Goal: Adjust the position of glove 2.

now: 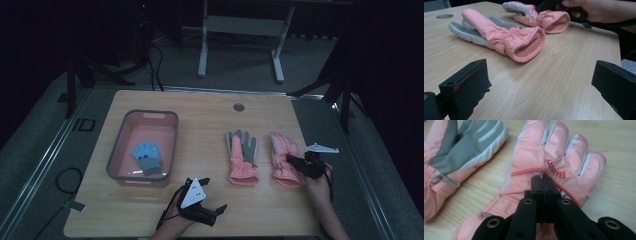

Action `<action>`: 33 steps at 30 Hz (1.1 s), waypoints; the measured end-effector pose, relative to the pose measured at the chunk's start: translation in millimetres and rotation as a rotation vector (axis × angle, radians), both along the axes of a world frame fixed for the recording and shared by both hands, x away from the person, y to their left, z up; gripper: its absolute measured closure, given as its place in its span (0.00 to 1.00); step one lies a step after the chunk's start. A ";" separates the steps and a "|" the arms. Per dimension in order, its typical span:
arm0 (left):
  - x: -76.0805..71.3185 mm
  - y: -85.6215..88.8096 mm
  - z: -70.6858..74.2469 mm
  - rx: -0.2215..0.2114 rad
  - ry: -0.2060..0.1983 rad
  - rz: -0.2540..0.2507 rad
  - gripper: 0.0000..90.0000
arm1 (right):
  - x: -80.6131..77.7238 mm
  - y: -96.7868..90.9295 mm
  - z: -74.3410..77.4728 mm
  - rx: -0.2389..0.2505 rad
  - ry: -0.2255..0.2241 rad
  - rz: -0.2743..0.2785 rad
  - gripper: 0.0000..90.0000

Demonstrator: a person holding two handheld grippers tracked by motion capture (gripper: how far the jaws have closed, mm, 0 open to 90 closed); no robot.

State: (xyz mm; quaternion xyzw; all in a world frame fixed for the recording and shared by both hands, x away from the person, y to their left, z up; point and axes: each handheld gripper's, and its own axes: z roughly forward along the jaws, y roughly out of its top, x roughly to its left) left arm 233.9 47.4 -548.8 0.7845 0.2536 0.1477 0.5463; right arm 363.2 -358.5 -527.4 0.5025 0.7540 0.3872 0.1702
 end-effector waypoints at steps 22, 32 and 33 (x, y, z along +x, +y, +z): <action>0.3 3.9 3.6 0.005 -0.036 0.087 0.01 | -24.0 95.7 108.4 0.044 -0.072 0.040 0.99; -1.1 3.0 5.0 0.005 -0.041 0.094 0.01 | -15.6 145.5 84.7 -0.016 -0.021 0.033 0.99; -1.2 3.1 5.1 0.003 -0.041 0.094 0.01 | -14.0 148.4 80.4 -0.026 -0.017 0.031 0.99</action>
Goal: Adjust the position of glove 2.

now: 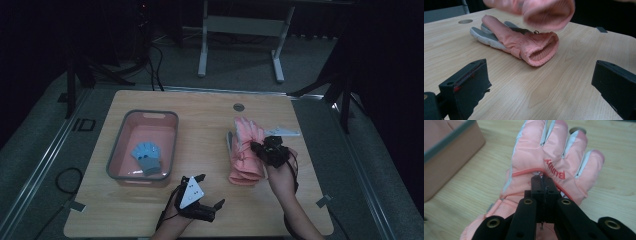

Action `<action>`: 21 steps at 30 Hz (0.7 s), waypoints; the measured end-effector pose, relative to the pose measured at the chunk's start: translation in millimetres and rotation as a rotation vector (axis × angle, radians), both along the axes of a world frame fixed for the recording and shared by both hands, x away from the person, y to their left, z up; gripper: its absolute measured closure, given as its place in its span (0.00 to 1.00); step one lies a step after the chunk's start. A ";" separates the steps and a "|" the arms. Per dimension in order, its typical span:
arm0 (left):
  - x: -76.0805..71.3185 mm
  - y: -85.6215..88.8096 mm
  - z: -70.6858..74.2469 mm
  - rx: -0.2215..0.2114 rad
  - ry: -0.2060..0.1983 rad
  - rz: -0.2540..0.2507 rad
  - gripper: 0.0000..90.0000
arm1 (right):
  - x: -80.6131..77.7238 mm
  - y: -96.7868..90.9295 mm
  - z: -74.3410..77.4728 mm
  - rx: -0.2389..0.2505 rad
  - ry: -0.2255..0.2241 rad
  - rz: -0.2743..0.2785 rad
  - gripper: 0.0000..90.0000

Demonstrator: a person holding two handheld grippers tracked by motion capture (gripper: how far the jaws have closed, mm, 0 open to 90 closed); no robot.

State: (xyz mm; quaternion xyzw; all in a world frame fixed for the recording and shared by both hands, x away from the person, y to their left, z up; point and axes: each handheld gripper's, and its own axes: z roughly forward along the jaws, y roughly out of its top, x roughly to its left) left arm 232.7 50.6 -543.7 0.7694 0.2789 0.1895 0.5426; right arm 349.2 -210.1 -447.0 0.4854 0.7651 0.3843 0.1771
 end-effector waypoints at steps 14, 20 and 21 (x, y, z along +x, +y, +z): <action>0.0 -1.9 -1.2 -0.013 0.013 -0.003 0.01 | 8.8 17.2 -52.3 -0.040 0.103 0.097 0.99; 0.5 -1.7 -1.0 -0.013 -0.005 0.011 0.01 | 5.5 19.4 -51.7 -0.040 0.078 0.141 0.91; 1.1 -1.0 -0.7 -0.007 -0.005 0.018 0.01 | 6.3 17.6 -51.1 -0.023 0.078 0.140 0.88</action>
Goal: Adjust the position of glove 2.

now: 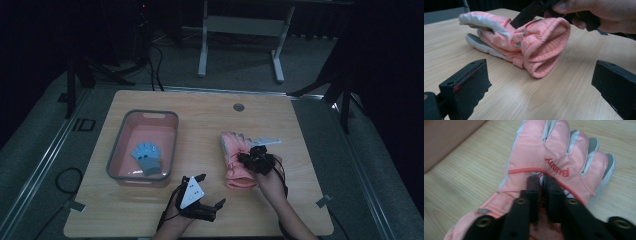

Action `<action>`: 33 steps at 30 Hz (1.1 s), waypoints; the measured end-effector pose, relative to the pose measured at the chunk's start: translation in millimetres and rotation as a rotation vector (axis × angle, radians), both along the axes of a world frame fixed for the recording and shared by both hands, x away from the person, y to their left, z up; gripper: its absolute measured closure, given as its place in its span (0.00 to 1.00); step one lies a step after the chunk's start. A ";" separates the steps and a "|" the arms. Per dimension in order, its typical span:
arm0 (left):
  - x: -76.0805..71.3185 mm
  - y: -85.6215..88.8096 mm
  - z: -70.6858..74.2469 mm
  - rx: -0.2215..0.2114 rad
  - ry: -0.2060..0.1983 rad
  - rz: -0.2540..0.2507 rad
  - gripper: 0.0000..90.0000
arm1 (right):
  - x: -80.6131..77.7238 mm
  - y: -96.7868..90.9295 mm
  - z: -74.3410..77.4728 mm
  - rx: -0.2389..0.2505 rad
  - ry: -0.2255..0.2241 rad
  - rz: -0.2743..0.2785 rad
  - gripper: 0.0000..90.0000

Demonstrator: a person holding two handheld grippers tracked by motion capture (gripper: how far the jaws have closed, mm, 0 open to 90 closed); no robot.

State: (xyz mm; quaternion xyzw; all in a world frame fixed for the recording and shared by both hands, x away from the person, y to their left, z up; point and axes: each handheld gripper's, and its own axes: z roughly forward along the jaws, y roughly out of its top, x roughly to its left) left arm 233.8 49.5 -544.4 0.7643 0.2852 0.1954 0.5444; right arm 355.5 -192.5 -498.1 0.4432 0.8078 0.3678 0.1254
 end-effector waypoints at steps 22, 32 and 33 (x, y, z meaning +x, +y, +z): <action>39.9 -12.6 54.5 0.003 0.084 0.050 0.16 | -5.8 -72.4 31.7 0.079 -0.240 0.063 0.13; 107.7 -55.5 73.0 0.024 0.173 0.094 0.18 | 4.9 -77.9 27.6 0.050 -0.258 0.036 0.32; 114.2 -58.7 71.6 0.023 0.187 0.100 0.21 | 7.4 -78.9 26.5 0.045 -0.251 0.030 0.40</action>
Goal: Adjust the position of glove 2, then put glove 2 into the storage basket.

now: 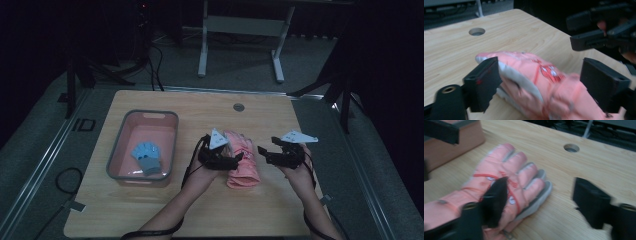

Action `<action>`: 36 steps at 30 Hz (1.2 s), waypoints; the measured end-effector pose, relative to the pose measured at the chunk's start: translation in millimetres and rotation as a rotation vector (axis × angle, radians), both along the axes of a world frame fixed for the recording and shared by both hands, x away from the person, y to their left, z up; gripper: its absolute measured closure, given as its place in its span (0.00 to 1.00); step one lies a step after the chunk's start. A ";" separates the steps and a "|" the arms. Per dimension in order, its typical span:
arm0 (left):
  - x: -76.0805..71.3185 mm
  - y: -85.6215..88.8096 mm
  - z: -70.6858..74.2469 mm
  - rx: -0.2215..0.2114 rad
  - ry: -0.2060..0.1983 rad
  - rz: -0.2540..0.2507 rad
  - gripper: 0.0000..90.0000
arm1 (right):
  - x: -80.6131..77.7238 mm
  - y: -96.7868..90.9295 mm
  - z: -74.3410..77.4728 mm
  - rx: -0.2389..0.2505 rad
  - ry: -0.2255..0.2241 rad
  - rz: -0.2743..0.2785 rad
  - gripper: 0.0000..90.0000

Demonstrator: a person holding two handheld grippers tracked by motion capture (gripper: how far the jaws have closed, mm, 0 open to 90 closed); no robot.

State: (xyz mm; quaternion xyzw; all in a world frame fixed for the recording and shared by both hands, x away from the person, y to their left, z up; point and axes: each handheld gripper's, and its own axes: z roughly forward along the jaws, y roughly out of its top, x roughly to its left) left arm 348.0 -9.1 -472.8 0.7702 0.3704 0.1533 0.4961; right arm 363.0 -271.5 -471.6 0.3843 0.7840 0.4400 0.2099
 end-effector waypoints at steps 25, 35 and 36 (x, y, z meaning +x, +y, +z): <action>49.8 -10.7 -73.5 -0.043 0.380 0.018 0.29 | 51.3 15.3 -74.5 0.166 0.471 -0.036 0.45; 48.9 -5.4 -71.2 -0.075 0.364 -0.052 0.69 | 37.4 29.6 -63.7 0.051 0.347 -0.017 0.81; 48.1 -5.5 -69.0 -0.074 0.359 -0.052 0.71 | 36.1 30.6 -62.5 0.052 0.339 -0.022 0.82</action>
